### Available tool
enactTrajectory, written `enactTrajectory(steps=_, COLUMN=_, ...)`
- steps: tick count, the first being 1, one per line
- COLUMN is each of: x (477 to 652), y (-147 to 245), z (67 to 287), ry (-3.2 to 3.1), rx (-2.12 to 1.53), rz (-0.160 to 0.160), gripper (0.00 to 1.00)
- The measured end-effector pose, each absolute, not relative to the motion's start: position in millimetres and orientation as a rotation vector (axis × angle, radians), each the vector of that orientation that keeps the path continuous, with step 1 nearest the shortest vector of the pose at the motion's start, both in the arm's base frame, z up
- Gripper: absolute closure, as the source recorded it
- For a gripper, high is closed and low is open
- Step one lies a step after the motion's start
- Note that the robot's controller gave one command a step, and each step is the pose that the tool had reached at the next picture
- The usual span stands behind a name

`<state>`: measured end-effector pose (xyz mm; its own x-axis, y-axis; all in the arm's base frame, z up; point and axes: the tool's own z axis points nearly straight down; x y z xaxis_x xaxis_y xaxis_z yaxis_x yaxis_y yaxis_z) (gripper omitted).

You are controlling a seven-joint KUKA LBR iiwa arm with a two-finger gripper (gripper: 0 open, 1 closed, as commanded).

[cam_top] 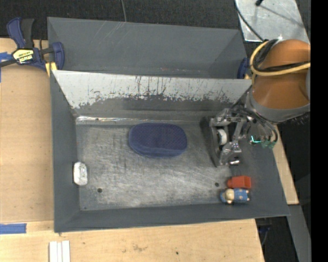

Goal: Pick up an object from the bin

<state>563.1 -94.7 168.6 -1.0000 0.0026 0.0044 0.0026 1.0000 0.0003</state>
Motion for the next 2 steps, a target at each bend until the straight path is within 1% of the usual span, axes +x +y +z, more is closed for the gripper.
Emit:
enactTrajectory(steps=1, x=610.3, y=-27.5, z=71.8, ry=-3.132, rx=0.309, rz=0.004, gripper=0.0)
enactTrajectory(steps=2, x=608.7, y=51.9, z=82.2, ry=-3.136, rx=0.285, rz=-0.006, gripper=0.0)
